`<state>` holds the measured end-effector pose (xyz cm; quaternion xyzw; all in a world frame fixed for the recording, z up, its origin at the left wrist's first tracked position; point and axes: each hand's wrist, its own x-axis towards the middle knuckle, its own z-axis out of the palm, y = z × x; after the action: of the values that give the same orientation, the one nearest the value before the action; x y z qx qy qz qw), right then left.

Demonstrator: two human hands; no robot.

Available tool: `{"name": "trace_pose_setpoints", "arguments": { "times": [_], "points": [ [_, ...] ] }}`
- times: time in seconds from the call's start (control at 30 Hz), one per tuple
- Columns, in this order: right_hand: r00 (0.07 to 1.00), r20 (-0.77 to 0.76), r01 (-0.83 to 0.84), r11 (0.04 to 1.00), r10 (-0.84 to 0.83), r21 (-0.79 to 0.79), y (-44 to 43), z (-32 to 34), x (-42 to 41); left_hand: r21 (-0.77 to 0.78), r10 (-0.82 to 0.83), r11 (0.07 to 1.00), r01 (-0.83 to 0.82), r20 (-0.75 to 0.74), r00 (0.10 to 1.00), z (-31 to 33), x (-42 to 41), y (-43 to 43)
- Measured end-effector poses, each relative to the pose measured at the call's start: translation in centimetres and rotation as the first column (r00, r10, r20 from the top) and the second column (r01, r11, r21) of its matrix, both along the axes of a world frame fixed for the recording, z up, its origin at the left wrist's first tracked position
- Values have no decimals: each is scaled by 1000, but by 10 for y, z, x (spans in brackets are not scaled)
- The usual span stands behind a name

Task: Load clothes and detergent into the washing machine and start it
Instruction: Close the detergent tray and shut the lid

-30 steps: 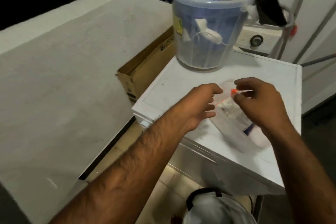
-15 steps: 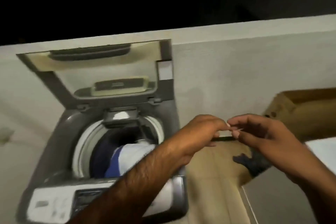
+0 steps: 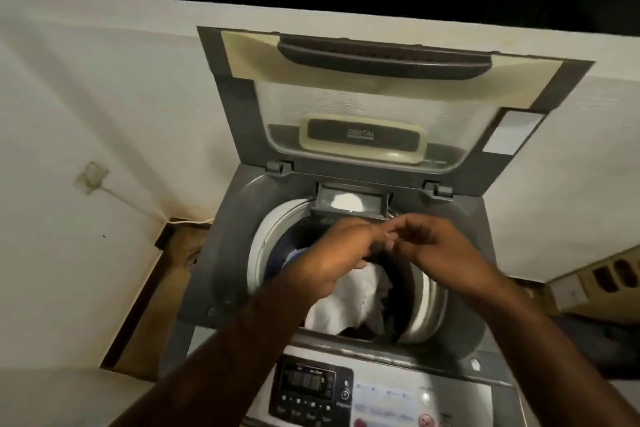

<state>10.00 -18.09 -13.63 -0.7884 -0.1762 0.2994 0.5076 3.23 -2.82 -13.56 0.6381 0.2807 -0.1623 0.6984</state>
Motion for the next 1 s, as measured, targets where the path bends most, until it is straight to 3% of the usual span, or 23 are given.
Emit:
{"name": "trace_pose_setpoints", "arguments": {
  "times": [0.1,0.23,0.3,0.4,0.67,1.0],
  "points": [
    [939,-264,228,974,-219,4,29,-39,8,-123,138,981,-150,-99,985,-41,15,27],
    [652,-641,519,855,-405,-12,57,-75,19,-259,397,857,-445,-218,892,-88,41,48],
    [542,-724,601,799,-427,-22,64,-91,25,-321,481,777,-541,-252,840,-99,53,54],
    [450,-795,685,728,-408,14,75,-110,34,-354,545,708,-610,-274,792,-112,66,62],
    [404,-802,795,602,-439,71,90,-143,48,-383,666,616,-688,-212,715,-139,77,64],
    [362,-812,840,538,-457,72,105,-138,84,-401,697,595,-696,-173,696,-136,108,74]
  ]
}}
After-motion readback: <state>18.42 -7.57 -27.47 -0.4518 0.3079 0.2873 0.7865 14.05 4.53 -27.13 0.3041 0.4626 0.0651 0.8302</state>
